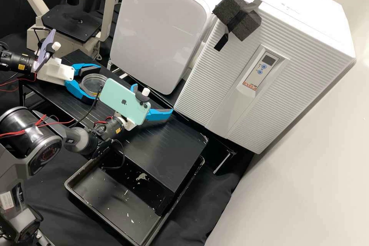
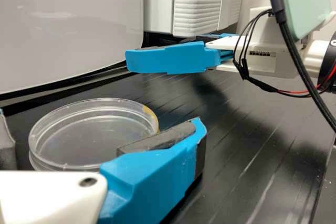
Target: Place the petri dish on the microscope
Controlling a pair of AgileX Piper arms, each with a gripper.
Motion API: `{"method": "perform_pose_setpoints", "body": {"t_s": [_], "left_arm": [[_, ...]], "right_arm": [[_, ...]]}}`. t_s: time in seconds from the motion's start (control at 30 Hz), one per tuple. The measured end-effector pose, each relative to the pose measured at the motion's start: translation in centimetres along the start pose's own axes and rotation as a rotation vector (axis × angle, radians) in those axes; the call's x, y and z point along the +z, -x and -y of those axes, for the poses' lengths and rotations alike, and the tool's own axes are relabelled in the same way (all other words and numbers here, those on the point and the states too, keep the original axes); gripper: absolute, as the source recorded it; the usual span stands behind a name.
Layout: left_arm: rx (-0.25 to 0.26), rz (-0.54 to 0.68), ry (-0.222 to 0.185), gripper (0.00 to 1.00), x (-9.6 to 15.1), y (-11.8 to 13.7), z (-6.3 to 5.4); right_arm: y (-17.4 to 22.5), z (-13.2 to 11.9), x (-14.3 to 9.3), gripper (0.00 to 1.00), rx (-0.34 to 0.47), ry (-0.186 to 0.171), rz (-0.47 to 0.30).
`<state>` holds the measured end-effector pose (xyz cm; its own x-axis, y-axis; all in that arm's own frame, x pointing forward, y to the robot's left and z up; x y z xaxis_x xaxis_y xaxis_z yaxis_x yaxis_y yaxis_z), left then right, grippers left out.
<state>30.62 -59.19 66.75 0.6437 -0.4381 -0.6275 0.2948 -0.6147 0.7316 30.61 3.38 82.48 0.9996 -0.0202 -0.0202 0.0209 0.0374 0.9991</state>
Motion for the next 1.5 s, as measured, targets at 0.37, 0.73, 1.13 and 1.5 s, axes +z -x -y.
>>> {"method": "perform_pose_setpoints", "body": {"t_s": [0.37, 0.73, 1.13, 1.5], "left_arm": [[0.006, 0.004, -0.02, 0.0, 0.04, 0.0, -0.06], [0.006, 0.004, -0.023, 0.0, 0.04, 0.0, -0.06], [0.007, 0.005, -0.023, 0.0, 0.04, 0.0, -0.06], [0.008, 0.005, -0.023, 0.0, 0.05, 0.0, -0.07]], "right_arm": [[0.0, 0.0, 0.0, 1.0, 0.0, 0.0, 0.0], [0.0, 0.0, 0.0, 1.0, 0.0, 0.0, 0.0], [0.0, 0.0, 0.0, 1.0, 0.0, 0.0, 0.0], [0.0, 0.0, 0.0, 1.0, 0.0, 0.0, 0.0]]}}
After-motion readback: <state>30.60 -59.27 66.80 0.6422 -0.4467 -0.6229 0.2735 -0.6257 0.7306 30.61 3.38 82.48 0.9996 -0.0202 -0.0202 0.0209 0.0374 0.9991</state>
